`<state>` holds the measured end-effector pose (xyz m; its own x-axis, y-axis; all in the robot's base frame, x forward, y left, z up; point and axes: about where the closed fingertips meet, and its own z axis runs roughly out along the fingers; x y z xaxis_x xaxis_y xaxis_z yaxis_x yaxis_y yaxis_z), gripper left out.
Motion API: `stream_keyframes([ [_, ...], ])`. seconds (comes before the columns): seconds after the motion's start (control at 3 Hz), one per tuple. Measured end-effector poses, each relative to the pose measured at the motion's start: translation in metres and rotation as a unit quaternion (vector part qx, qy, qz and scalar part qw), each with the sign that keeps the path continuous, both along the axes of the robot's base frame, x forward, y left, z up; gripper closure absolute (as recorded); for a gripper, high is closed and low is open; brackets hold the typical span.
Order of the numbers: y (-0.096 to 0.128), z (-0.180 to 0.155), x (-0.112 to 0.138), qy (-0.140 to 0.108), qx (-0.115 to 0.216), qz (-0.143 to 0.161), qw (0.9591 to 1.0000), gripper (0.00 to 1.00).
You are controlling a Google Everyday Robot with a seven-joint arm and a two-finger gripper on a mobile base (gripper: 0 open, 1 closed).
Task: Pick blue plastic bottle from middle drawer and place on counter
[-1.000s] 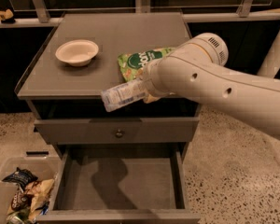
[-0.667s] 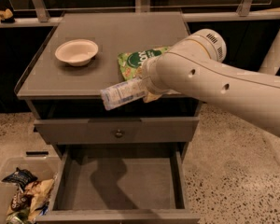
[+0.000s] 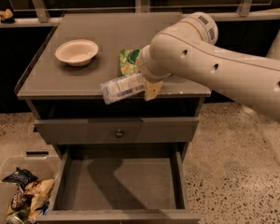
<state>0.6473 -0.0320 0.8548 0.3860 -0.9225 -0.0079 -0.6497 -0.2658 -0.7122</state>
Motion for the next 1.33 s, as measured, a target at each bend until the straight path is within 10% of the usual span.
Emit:
stream_keyframes([
  [1.33, -0.002, 0.005, 0.013, 0.004, -0.002, -0.017, 0.9999, 1.00],
])
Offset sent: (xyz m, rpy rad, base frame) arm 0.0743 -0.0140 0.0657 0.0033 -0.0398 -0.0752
